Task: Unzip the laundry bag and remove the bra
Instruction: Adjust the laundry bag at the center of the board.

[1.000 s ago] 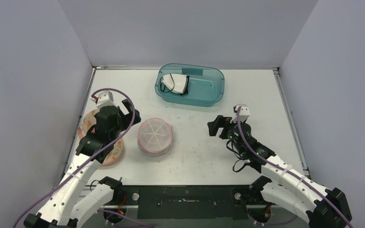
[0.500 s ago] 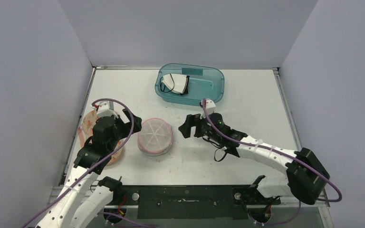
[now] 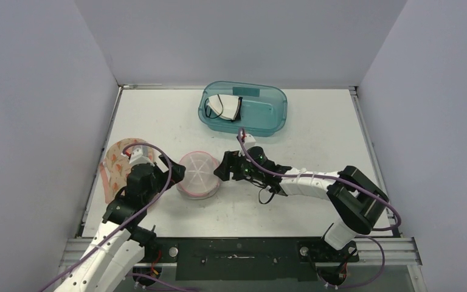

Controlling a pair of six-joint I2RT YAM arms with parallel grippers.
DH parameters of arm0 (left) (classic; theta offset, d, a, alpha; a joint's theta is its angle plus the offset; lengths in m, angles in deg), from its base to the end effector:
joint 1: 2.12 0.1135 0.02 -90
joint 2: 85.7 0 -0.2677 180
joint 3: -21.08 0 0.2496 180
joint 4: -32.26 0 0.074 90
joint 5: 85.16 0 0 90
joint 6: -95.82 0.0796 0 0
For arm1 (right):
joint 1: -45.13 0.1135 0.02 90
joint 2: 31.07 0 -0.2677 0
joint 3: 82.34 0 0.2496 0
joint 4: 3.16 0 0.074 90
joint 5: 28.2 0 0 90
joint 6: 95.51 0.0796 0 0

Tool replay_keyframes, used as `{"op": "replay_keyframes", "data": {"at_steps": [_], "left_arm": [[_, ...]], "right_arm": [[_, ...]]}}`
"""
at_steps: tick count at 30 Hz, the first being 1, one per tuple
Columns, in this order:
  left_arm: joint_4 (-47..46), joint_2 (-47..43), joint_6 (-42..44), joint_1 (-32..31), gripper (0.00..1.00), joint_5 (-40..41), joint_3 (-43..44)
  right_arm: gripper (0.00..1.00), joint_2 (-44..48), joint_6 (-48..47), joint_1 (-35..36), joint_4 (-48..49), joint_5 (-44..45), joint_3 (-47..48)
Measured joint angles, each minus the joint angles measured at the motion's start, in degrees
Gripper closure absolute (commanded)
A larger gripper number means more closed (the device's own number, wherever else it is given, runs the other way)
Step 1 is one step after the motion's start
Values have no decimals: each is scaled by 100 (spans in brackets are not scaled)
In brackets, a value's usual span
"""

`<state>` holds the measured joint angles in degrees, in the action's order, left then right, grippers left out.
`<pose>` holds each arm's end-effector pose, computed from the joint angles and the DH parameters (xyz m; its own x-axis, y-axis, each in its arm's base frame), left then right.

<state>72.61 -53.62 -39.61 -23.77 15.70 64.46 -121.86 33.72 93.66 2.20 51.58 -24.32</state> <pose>0.1644 -0.0491 0.2307 -0.4658 -0.5678 -0.6787 -0.1747 0.8109 -0.5586 0.2336 0.2857 0.1759 -0.7685 0.0703 -0.6360 -0.4592 0.6316 0.6247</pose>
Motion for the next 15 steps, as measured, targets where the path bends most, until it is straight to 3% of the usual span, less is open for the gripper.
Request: {"op": "replay_keyframes", "data": {"at_steps": [7,15], "left_arm": [[-267,20,-448,0,10,-363,-555],[-426,-205,-846,0,11,-682,-1060]], "right_arm": [[34,-295,188,68,286,-223,72],[54,-551,328,68,509,-415,190]]}}
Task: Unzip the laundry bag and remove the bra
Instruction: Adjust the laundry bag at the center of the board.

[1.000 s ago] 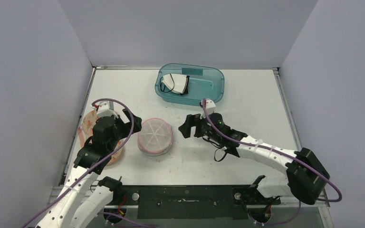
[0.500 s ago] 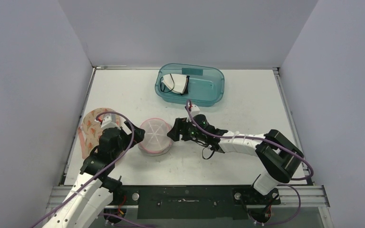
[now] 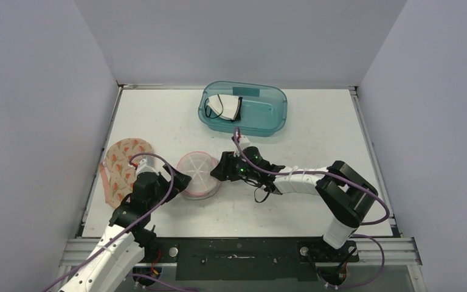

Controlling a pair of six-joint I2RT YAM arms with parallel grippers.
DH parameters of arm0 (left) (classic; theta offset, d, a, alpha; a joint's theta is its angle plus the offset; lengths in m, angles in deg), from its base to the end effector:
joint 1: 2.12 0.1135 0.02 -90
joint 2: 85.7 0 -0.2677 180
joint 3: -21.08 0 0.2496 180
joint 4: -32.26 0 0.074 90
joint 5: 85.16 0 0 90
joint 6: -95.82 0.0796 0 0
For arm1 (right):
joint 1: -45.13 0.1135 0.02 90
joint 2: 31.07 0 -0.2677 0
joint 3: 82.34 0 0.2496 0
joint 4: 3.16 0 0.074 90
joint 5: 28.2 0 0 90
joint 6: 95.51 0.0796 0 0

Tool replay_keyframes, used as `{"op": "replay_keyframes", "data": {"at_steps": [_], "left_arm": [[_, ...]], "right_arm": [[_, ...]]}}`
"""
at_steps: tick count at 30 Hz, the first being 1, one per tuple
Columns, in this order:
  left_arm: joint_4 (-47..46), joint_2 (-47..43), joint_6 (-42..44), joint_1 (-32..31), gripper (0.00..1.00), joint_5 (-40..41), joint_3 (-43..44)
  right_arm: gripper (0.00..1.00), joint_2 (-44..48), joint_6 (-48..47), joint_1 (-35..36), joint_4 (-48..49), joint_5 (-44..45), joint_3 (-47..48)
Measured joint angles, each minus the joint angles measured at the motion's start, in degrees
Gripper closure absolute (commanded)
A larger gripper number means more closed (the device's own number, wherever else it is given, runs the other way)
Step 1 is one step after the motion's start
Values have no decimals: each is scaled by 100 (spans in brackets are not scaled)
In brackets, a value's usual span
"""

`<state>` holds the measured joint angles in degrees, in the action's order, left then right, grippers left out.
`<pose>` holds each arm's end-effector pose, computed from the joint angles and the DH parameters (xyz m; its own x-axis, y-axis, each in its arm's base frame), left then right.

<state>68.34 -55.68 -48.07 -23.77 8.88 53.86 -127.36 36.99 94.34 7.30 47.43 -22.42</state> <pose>0.1561 -0.0559 0.1752 -0.5540 -0.6471 -0.5237 -0.2278 0.7229 -0.6523 0.2374 0.3053 0.1655 -0.8045 0.0695 -0.5899 -0.4554 0.5655 0.6876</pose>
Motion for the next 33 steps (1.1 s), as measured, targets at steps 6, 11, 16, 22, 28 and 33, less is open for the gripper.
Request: {"op": "replay_keyframes", "data": {"at_steps": [6,11,16,22,28,33], "left_arm": [[-42,-70,-98,0,11,-57,-33],[-63,-70,-103,0,11,-98,-44],[-66,-72,-101,0,11,-133,-61],[-107,-70,-105,0,10,-203,-59],[-450,-125,-431,-179,10,-374,-94],[-662,-531,-894,-918,10,-79,-330]], "right_arm": [[76,-122,188,0,114,-170,0],[95,-122,343,0,304,-284,-13],[95,125,461,-81,389,-289,-385],[95,1285,688,-514,334,-127,-1222],[95,2494,1185,-662,258,503,-1912],[95,3108,1781,-479,57,1285,-2363]]}}
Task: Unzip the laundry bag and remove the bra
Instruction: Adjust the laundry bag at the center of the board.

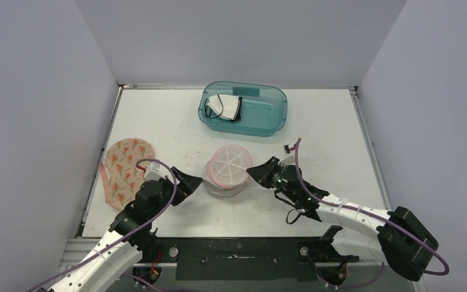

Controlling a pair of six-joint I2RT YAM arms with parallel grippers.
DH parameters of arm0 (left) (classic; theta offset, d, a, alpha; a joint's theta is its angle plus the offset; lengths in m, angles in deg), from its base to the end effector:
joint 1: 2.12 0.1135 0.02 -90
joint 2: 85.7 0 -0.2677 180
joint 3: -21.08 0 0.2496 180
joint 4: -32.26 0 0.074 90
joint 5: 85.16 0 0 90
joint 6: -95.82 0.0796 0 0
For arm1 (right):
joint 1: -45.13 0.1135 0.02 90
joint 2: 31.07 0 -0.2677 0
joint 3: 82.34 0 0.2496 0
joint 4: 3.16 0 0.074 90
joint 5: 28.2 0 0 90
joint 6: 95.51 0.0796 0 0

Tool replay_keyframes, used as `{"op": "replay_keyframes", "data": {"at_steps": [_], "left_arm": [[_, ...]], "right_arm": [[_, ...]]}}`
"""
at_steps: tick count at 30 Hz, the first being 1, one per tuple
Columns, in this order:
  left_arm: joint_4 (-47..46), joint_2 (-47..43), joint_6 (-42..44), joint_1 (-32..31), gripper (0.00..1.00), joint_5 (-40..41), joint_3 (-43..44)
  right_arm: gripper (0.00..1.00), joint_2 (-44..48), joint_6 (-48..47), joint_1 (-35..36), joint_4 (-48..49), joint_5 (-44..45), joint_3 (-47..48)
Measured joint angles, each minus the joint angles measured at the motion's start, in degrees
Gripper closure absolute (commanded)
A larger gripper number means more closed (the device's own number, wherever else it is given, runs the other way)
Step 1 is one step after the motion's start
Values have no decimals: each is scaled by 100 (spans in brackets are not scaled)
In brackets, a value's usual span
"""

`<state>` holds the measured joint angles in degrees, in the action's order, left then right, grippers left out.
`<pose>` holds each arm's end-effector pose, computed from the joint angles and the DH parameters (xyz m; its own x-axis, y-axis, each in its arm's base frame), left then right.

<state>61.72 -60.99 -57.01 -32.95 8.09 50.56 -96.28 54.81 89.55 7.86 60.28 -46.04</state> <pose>0.1440 -0.0807 0.1821 -0.5796 -0.6884 -0.4360 -0.1057 0.5940 -0.7975 0.1931 0.1922 0.1887 -0.7322 0.4985 -0.4641 -0.1648 0.5316 0.8308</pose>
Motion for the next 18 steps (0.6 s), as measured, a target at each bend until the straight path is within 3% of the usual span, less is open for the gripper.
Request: {"op": "replay_keyframes", "data": {"at_steps": [8,12,18], "left_arm": [[-450,72,-476,-1578,10,1318,-15],[-879,914,-581,-2402,10,1880,85],[-1550,1727,-662,-2868,10,2295,197]], "right_arm": [[95,1241,876,560,-610,1541,-238],[95,1458,1287,719,-813,2105,-245],[95,1473,1705,857,-944,2612,-363]]}}
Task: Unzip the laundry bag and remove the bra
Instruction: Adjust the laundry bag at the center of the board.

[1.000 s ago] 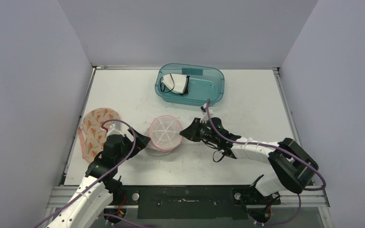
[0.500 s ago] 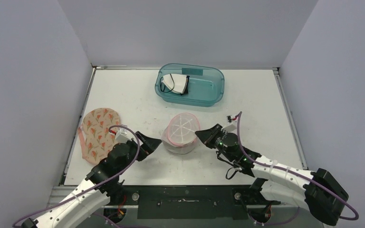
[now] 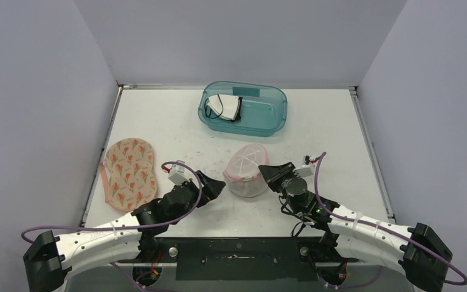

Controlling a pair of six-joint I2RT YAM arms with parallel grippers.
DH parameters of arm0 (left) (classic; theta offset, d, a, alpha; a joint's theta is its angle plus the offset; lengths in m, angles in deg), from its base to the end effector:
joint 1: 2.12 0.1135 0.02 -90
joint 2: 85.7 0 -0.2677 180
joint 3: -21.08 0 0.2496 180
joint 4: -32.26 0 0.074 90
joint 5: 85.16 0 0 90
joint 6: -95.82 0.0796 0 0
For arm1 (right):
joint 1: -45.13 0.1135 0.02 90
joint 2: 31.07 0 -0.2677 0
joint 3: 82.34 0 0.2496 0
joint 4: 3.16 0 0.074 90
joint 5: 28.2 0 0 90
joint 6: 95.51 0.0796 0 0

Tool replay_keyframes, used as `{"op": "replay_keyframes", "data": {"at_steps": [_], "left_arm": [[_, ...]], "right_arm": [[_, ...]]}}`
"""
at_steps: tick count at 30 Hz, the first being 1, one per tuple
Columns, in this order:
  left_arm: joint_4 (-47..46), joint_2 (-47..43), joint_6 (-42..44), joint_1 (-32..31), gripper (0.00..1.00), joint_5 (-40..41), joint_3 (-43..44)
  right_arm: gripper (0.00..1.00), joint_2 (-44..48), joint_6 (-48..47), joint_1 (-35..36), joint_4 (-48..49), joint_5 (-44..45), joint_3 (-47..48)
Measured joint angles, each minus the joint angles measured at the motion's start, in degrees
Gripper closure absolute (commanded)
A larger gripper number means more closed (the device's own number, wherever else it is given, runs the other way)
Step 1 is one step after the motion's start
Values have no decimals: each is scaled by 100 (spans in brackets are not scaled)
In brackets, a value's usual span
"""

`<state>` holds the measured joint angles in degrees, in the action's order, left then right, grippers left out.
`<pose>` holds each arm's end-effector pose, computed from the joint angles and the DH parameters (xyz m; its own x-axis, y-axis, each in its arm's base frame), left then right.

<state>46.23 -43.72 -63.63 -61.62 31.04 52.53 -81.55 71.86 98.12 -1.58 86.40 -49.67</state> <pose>0.1311 -0.1534 0.1866 -0.6069 -0.6251 -0.4909 0.0027 0.6159 -0.7878 0.1636 0.1620 0.2028 -0.5105 0.7967 -0.3235 0.0580 0.4072 0.9115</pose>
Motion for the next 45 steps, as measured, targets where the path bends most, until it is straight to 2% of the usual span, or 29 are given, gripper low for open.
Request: {"op": "replay_keyframes", "data": {"at_steps": [11,21,36,45], "left_arm": [[-728,942,-195,-234,12,57,212],[-1309,1775,-503,-243,19,-179,601],[-2227,2608,-988,105,37,-1008,610],[-2413,2903,-997,144,50,-1145,605]], "right_arm": [[95,-393,179,39,120,-2,-251],[95,-269,179,81,138,-74,-328],[95,-59,-304,111,76,-260,-389],[95,-37,-560,144,76,-358,-389]]}}
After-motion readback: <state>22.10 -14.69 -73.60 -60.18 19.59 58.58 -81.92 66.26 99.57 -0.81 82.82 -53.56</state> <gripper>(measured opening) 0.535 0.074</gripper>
